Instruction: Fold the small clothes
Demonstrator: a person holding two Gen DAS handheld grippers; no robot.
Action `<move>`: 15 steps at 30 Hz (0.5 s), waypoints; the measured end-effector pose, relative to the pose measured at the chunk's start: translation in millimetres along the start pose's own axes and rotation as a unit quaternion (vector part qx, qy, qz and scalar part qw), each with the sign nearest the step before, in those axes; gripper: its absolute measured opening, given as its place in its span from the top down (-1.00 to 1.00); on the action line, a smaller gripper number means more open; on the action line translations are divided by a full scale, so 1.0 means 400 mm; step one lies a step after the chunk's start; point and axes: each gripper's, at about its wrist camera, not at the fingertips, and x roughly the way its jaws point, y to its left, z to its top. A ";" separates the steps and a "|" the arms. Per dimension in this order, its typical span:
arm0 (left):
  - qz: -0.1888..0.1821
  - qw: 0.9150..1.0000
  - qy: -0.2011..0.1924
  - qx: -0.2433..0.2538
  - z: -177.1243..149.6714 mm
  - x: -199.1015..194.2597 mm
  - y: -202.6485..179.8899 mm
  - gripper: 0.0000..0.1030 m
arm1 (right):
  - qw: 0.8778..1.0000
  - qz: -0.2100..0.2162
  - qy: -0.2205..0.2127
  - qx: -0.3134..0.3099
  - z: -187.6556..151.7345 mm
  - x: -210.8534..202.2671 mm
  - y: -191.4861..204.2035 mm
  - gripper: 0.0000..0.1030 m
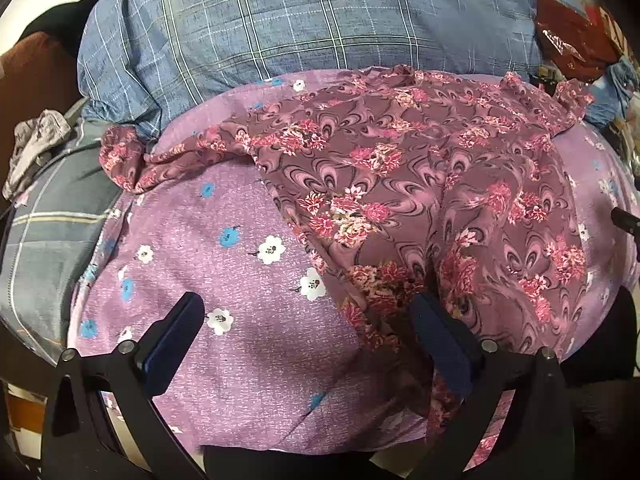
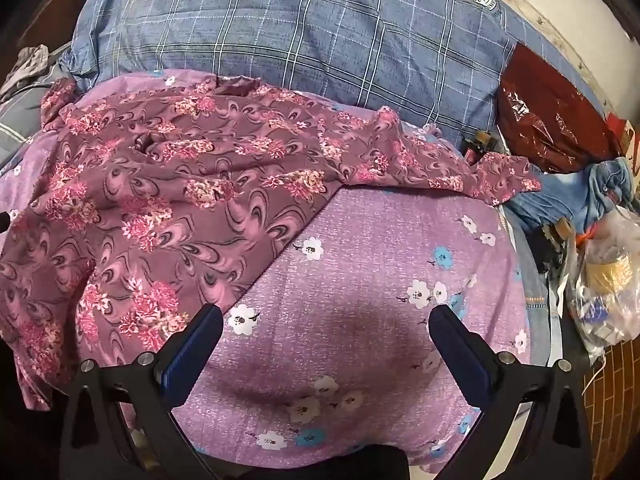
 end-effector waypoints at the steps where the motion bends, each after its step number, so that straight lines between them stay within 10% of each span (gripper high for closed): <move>1: -0.002 1.000 0.003 -0.004 0.001 0.003 0.005 -1.00 | 1.000 -0.003 -0.003 -0.003 0.000 0.000 0.001 -0.99; 15: -0.002 1.000 0.006 -0.012 0.013 -0.002 0.003 -1.00 | 1.000 0.005 -0.006 0.019 0.001 0.009 -0.018 -0.99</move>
